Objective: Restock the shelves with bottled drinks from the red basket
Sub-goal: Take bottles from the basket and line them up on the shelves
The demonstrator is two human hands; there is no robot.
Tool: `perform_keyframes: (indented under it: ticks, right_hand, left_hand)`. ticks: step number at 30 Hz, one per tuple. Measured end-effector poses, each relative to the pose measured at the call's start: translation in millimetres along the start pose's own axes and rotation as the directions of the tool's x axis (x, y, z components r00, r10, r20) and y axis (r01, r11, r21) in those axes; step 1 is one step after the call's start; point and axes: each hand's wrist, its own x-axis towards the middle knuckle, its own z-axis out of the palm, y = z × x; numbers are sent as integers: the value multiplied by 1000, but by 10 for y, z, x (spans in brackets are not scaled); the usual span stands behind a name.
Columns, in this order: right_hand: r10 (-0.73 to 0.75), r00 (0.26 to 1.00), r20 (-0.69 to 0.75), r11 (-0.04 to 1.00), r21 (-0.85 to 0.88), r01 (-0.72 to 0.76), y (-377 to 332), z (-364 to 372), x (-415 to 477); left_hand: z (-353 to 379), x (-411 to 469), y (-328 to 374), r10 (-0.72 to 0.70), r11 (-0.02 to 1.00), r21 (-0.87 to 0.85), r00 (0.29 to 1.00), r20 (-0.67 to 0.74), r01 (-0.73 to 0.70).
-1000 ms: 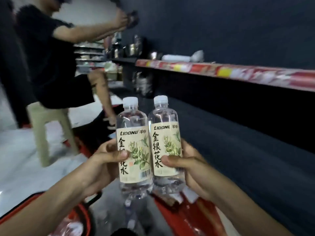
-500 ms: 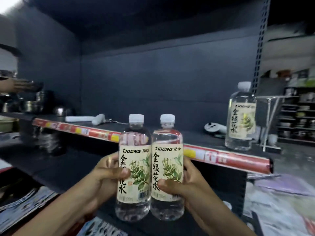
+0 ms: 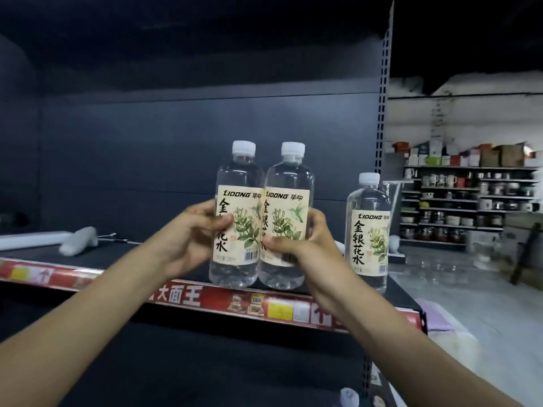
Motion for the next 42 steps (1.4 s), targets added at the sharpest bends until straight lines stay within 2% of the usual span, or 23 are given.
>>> perform_keyframes:
  ticks: [3, 7, 12, 17, 23, 26, 28, 29, 30, 31, 32, 33, 35, 37, 39, 42]
  right_hand:
    - [29, 998, -53, 1000, 7, -29, 84, -36, 248]
    - [116, 989, -91, 993, 4, -116, 235, -118, 418]
    - [183, 978, -102, 983, 28, -181, 385, -261, 564]
    - [213, 977, -12, 977, 31, -213, 367, -342, 560]
    - [250, 968, 0, 961, -125, -248, 254, -289, 284]
    - [108, 993, 55, 948, -307, -86, 69, -331, -239]
    - [-64, 998, -9, 923, -380, 56, -110, -408, -632]
    - [-157, 984, -81, 902, -418, 109, -183, -485, -756]
    - [-241, 956, -167, 879, -454, 142, -223, -604, -812]
    - [-303, 921, -246, 855, -496, 149, -256, -733, -814]
    - [-331, 892, -307, 838, -530, 129, -269, -877, -770]
    - [-330, 879, -345, 827, -554, 93, -275, -1003, -704]
    - [-217, 913, -345, 815, -579, -25, -246, -1202, -533]
    - [-44, 967, -252, 814, -570, -112, -195, -1286, -378]
    - [77, 984, -162, 804, -574, -157, -105, -1293, -272]
    - [10, 983, -185, 695, -705, -139, 46, -1316, -186]
  left_hand:
    - [-96, 306, -162, -21, 999, -26, 999, 24, 22]
    - [-231, 547, -464, -62, 997, -50, 997, -44, 60]
    - [-291, 635, -599, -92, 993, -72, 993, 72, 97]
    - [-315, 618, -612, -93, 990, -94, 985, 146, 108]
    - [-312, 555, -632, -78, 997, -2, 989, 127, 79]
    - [-214, 457, -643, -49, 980, 193, 998, 49, 39]
    - [-107, 357, -626, 46, 909, 417, 992, -117, 7]
    - [-86, 312, -618, 189, 817, 576, 946, -264, -3]
    - [-66, 250, -605, 394, 690, 724, 848, -354, -18]
    - [-21, 171, -583, 585, 557, 827, 740, -332, -69]
    - [76, 88, -563, 691, 463, 875, 677, -253, -145]
    - [205, 15, -562, 721, 413, 886, 670, -178, -209]
    - [458, -80, -625, 661, 393, 887, 745, -90, -241]
    - [619, -96, -734, 565, 368, 912, 822, -67, -178]
    - [691, -84, -835, 488, 320, 943, 870, -79, -94]
    - [784, -92, -942, 440, 259, 966, 892, -99, -21]
